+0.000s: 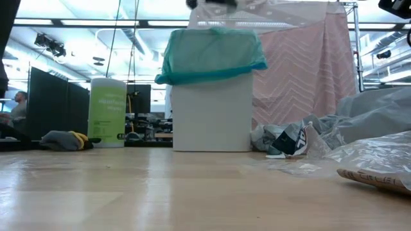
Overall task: Place trash/remove bag and relplace
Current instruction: Put the white paper into the trash bin
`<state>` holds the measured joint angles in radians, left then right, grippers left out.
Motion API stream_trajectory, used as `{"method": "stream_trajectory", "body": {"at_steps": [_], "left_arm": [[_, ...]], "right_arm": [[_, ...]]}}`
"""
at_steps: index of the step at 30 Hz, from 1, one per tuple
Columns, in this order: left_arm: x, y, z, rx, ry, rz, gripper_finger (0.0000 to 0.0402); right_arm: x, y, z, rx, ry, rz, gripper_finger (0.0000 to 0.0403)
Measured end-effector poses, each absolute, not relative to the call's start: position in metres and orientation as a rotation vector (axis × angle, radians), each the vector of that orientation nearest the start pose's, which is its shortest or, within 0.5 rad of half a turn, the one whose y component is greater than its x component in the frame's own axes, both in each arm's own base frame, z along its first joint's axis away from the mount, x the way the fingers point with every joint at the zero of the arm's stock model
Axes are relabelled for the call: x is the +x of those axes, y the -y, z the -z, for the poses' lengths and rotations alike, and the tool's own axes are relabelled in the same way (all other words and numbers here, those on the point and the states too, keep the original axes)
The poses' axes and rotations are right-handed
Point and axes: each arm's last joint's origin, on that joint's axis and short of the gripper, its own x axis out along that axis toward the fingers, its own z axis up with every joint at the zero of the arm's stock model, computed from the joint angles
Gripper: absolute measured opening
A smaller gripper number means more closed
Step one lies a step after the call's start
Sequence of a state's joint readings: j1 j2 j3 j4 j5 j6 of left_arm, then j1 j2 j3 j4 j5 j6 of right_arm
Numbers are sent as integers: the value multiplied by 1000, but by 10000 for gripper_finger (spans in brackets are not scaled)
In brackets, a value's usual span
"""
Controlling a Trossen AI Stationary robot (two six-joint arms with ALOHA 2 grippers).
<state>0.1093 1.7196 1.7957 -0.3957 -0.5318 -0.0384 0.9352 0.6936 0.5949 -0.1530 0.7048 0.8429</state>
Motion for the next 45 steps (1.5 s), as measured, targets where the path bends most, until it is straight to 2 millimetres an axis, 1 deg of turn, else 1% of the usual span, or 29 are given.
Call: {"method": "stream_trajectory", "body": {"at_steps": [3,7,13,15,16,18,20,23,27,28,31,33,36,38,41,45], "left_arm": [[378,-70,-404,45,-414,-675,42],[376,-82,-401,39,-440,-659,79],[374,-87,-399,60,-482,-625,141],[375,-86,-398,-40,-453,-618,158],[376,-83,-398,-109,-437,-577,164],[379,-72,-397,-180,-445,-456,173],[385,-50,-391,-188,-482,-375,176],[392,-12,-382,-154,-522,-300,176],[397,31,-377,-152,-512,-273,174],[399,41,-373,-149,-520,-272,173],[412,65,-349,-113,-572,-279,173],[422,77,-329,-109,-609,-274,173],[439,89,-297,-106,-651,-283,173],[450,96,-272,-89,-688,-282,173],[465,102,-242,-81,-700,-282,173],[477,102,-218,-55,-690,-299,173]], "right_arm": [[106,-113,-286,656,-254,-141,20],[107,-113,-287,668,-244,-146,20],[107,-113,-288,671,-233,-151,20],[107,-113,-288,671,-233,-151,20],[107,-113,-288,671,-233,-151,20],[107,-113,-288,671,-234,-151,20],[107,-113,-288,671,-234,-151,20],[107,-113,-288,670,-235,-151,20],[107,-113,-288,668,-236,-150,20],[107,-113,-288,667,-237,-150,20],[107,-113,-287,664,-240,-148,20],[107,-113,-287,663,-241,-148,20],[107,-113,-287,664,-240,-148,20],[107,-114,-288,668,-238,-150,20],[107,-114,-288,670,-236,-151,20],[107,-114,-288,677,-247,-169,20]]}}
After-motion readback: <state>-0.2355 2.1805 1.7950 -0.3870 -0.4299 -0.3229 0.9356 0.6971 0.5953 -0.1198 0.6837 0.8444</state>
